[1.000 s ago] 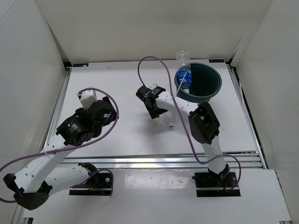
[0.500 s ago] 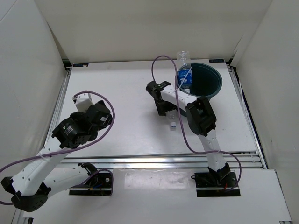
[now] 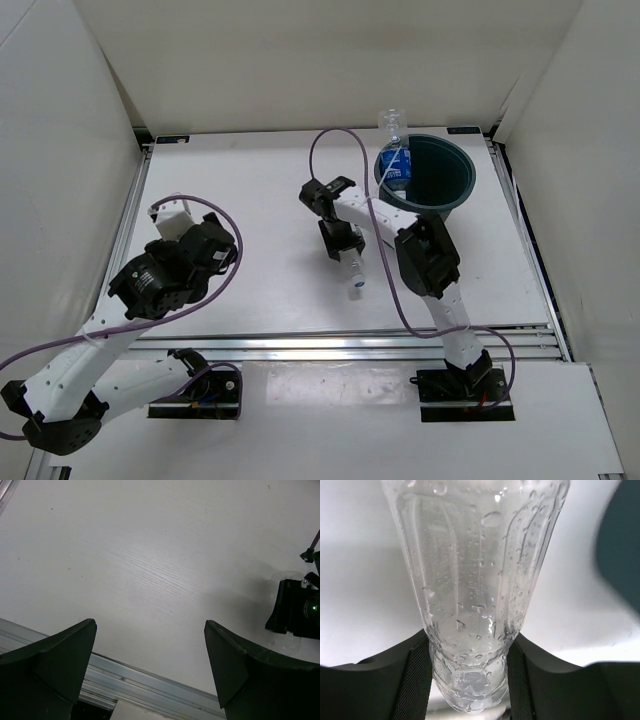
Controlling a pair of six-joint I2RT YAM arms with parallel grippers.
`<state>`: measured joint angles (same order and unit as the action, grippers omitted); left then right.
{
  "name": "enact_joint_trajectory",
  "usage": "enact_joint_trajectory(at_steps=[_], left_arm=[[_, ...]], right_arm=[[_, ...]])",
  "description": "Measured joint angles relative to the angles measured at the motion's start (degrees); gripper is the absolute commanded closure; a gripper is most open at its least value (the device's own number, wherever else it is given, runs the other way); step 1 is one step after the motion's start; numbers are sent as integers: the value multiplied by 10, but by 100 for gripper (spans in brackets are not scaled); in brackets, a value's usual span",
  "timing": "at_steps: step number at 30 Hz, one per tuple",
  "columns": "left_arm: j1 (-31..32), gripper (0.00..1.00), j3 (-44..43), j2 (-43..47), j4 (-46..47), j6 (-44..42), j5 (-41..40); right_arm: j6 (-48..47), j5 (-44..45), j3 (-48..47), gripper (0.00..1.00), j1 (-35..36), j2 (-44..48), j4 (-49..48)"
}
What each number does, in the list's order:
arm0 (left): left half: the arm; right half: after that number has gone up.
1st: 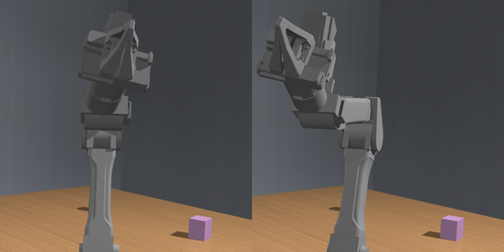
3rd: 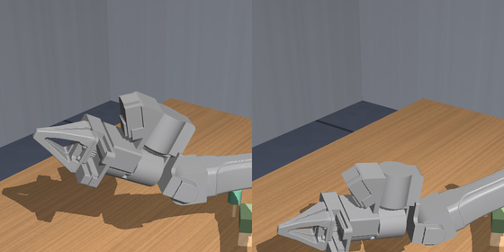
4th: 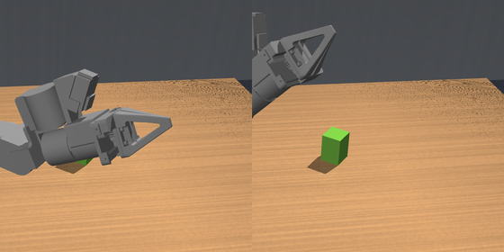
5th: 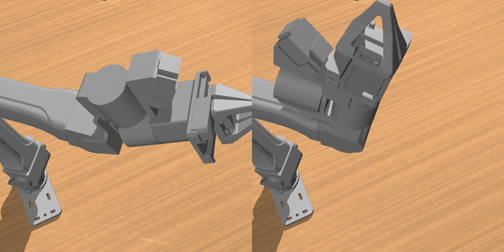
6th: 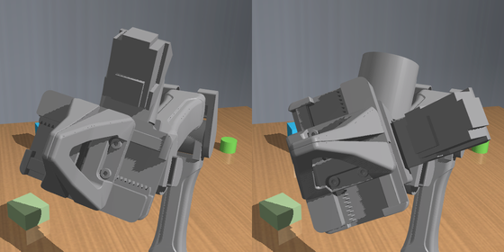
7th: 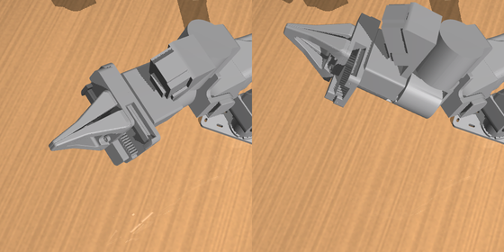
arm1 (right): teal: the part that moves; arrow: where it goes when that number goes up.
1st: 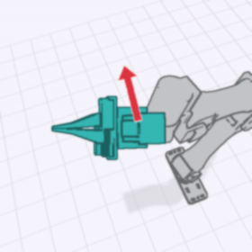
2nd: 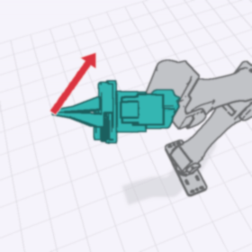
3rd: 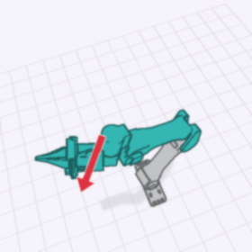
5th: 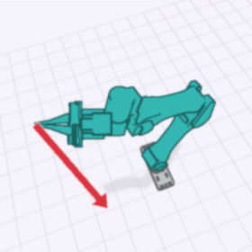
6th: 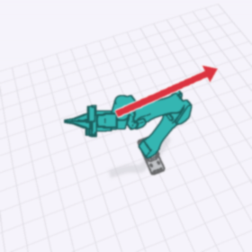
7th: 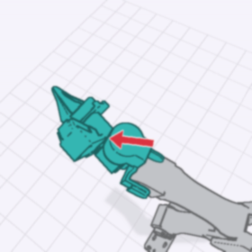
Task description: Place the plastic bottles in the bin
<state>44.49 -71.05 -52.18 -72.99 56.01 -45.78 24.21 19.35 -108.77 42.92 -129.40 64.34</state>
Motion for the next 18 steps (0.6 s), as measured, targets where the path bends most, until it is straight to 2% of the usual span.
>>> enact_joint_trajectory(at_steps=[4,6,9,14,16,18], left_arm=[[0,0,16,10,17,0,-4],[0,0,23,13,23,0,-4],[0,0,30,13,34,0,-3],[0,0,43,12,64,-16,4],[0,0,46,9,74,-22,7],[0,0,46,4,82,-28,12]], right_arm=[[16,-35,-66,81,35,28,64],[25,-39,-146,79,47,52,93],[38,-27,-243,74,40,116,86],[42,27,-221,70,-62,325,57],[38,58,-221,69,-105,364,56],[31,82,-246,61,-130,368,54]])
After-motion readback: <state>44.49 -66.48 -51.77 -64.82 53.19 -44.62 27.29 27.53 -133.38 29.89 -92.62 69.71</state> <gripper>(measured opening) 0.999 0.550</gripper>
